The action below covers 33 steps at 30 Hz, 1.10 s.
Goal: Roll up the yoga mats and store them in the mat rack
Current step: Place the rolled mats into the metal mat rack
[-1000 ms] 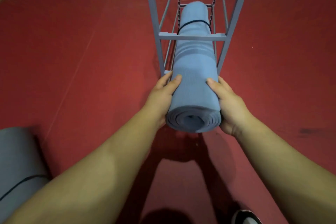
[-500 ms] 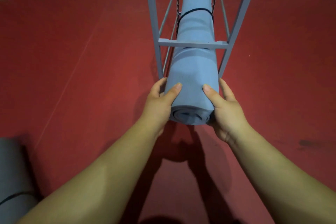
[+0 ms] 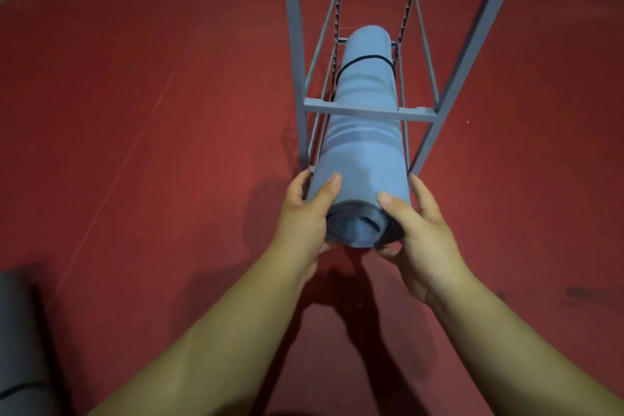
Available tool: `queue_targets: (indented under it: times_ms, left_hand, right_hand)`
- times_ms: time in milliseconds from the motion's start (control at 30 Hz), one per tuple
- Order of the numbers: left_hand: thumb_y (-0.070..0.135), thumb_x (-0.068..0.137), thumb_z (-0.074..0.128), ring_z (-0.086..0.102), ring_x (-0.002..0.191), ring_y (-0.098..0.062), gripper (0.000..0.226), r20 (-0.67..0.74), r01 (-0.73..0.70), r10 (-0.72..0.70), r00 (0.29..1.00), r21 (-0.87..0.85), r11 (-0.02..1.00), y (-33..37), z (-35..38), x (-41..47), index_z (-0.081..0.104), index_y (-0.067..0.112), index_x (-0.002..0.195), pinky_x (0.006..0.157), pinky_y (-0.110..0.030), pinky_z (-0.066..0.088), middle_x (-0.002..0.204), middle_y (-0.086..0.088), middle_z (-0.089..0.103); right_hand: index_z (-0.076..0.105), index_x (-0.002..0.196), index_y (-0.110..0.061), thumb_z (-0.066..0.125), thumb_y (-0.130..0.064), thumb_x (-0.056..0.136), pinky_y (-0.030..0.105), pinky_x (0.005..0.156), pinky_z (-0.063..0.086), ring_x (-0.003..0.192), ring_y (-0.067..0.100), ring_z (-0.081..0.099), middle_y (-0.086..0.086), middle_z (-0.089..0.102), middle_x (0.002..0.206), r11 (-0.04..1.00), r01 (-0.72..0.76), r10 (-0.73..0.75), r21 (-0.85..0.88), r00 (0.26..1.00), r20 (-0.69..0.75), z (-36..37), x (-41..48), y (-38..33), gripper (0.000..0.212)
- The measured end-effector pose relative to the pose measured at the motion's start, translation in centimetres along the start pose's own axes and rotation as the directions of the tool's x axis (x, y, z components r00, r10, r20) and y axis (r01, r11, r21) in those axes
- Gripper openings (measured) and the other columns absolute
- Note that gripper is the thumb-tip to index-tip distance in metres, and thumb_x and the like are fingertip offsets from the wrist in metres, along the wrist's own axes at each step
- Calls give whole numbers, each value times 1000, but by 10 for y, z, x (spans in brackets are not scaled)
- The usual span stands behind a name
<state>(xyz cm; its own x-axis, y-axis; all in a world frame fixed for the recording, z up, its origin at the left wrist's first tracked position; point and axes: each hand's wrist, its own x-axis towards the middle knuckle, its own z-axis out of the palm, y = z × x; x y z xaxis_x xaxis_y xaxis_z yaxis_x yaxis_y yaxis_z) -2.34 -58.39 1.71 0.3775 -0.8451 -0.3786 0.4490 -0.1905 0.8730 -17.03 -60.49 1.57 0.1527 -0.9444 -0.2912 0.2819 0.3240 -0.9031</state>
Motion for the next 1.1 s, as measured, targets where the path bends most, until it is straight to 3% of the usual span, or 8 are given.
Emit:
queue_targets:
  times_ms: [200, 300, 433, 533, 700, 800, 967, 1100]
  left_hand:
    - [37, 93, 72, 73, 88, -18, 37, -45, -16, 16, 999, 9, 1000, -1, 10, 8, 49, 32, 120, 56, -35, 58, 119, 0, 67]
    - [42, 87, 78, 74, 89, -19, 53, -75, -67, 69, 995, 29, 997, -1, 15, 20, 47, 25, 127, 67, -44, 62, 120, -5, 67]
    - [67, 58, 79, 72, 102, -25, 84, -105, -86, 97, 990, 99, 991, 7, 29, 33, 45, 26, 123, 85, -58, 60, 121, -3, 65]
    - [61, 74, 78, 71, 100, -27, 78, -96, -82, 99, 990, 168, 982, 9, 39, 44, 38, 22, 129, 84, -53, 60, 124, -5, 62]
    - [86, 57, 73, 69, 106, -22, 83, -88, -129, 159, 983, 279, 952, -2, 26, 52, 56, 37, 121, 94, -51, 57, 123, 0, 64]
    - [61, 72, 79, 73, 102, -17, 59, -2, -193, 197, 980, 187, 963, -4, 21, 44, 65, 32, 122, 93, -44, 59, 115, 2, 74]
    - [35, 77, 82, 76, 94, -22, 65, 75, -88, 83, 994, 63, 994, -1, 37, 43, 57, 32, 137, 86, -50, 61, 114, 1, 75]
    - [24, 71, 82, 77, 90, -25, 79, 70, -37, 32, 997, 67, 997, 5, 44, 48, 52, 32, 143, 80, -48, 63, 116, -4, 74]
  right_hand:
    - [39, 150, -33, 77, -9, 84, 41, 80, 60, 99, 17, 74, -2, 69, 123, 994, 80, -76, 71, 996, -56, 3, 13, -8, 80]
    - [38, 150, -29, 78, -7, 84, 51, 96, 56, 107, 22, 72, 3, 66, 128, 993, 88, -82, 73, 993, -87, 6, 24, -11, 81]
    - [40, 141, -31, 79, -8, 84, 40, 80, 58, 110, 27, 70, 8, 66, 128, 990, 91, -73, 104, 983, -167, 10, 41, -9, 73]
    - [39, 138, -28, 78, -8, 85, 33, 67, 55, 101, 24, 72, 10, 67, 124, 983, 83, -42, 167, 971, -235, 11, 49, -9, 69]
    - [24, 153, -29, 85, -12, 79, 52, 92, 57, 106, 21, 72, 2, 69, 124, 988, 97, -65, 122, 969, -238, 13, 52, -6, 97]
    - [21, 155, -35, 89, -24, 75, 55, 94, 56, 100, 16, 73, -5, 71, 114, 997, 70, -57, 35, 958, -280, 13, 53, -11, 106]
    - [30, 151, -37, 85, -53, 71, 41, 55, 58, 84, 23, 76, -2, 68, 116, 986, -115, 147, 118, 938, -313, 11, 52, -16, 99]
    - [32, 153, -28, 86, -42, 73, 54, 74, 59, 76, 25, 76, 4, 70, 109, 977, -135, 182, 166, 932, -315, 14, 60, -22, 98]
